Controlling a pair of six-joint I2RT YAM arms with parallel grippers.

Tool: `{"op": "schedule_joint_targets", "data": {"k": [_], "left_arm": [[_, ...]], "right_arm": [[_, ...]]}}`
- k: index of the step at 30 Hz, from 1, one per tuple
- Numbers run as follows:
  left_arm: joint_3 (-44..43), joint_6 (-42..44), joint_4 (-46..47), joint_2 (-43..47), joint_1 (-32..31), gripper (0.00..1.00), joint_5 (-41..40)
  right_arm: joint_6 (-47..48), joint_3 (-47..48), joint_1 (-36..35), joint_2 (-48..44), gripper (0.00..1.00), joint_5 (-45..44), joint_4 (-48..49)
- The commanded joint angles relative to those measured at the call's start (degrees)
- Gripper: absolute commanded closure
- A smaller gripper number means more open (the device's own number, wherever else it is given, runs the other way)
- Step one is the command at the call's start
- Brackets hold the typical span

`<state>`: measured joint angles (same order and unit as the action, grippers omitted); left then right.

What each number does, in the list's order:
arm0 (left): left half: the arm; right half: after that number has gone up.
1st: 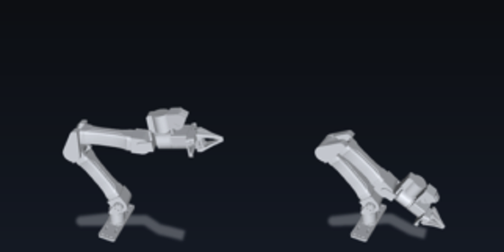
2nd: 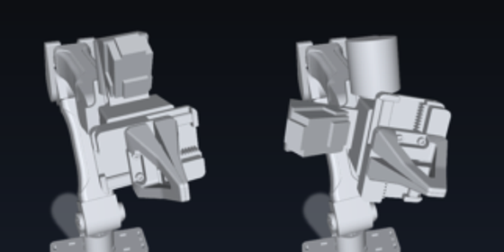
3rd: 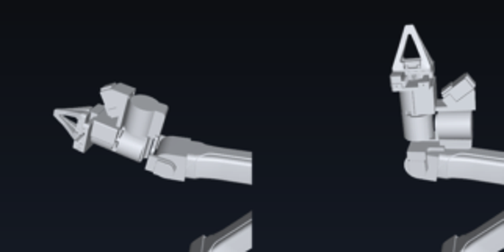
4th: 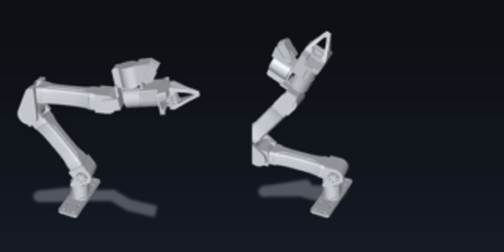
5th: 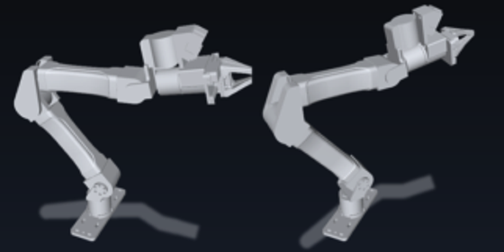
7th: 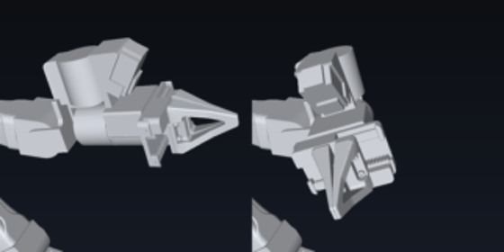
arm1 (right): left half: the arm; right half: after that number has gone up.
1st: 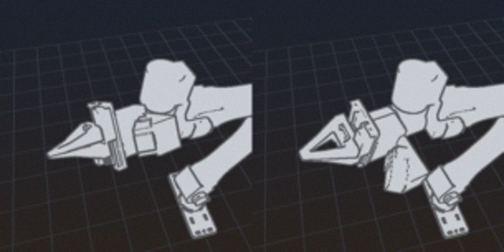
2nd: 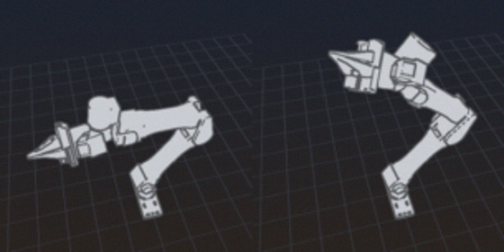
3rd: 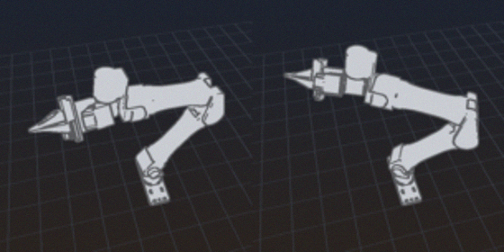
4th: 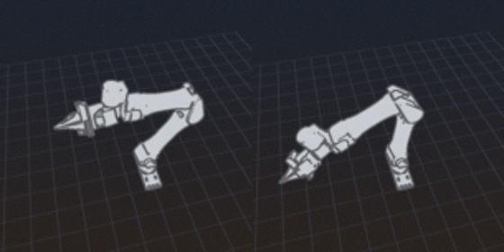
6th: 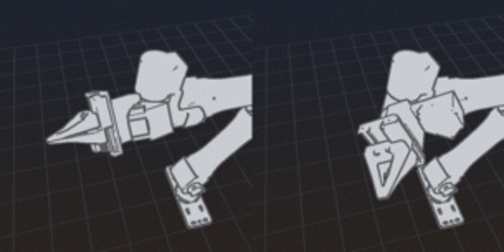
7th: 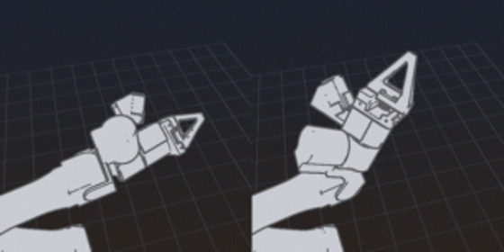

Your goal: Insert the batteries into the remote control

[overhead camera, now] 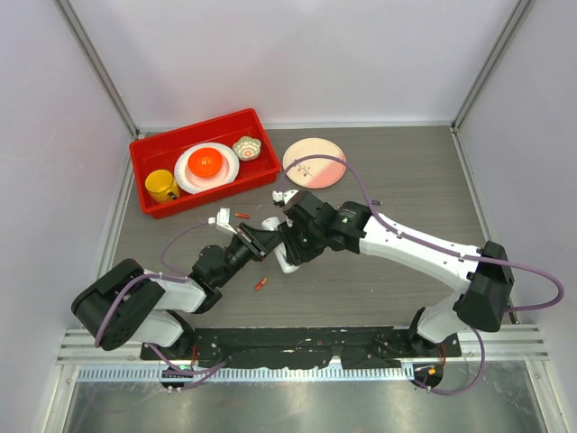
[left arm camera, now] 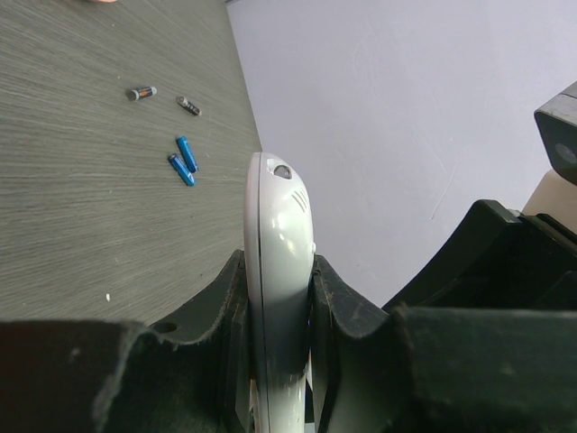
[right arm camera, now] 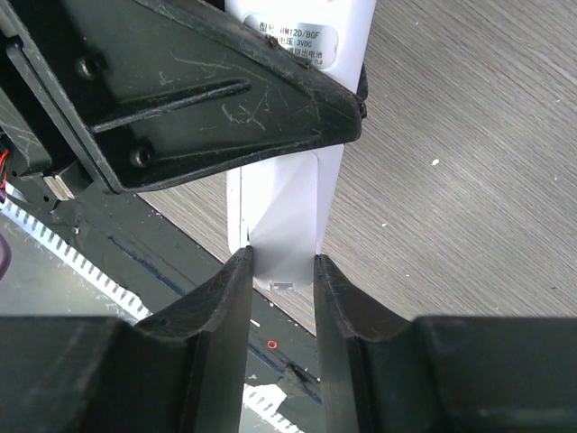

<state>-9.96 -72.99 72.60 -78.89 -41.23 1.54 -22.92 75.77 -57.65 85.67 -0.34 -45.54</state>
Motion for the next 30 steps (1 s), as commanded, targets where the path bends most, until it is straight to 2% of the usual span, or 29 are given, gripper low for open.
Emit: {"op": "schedule_joint_targets", "data": {"k": [1,30], "left_arm": [[-0.06,0.83,16.0,1.9,-0.6,1.0,0.74],[-0.59,0.83,16.0,1.99,-2.36,0.99,1.53]], "right_arm": [[-0.55,2.72,-0.18,1.08,0.81,-1.51,1.15],[-1.08,5.53,0.17,3.19,0.8,-0.72,3.96]]}}
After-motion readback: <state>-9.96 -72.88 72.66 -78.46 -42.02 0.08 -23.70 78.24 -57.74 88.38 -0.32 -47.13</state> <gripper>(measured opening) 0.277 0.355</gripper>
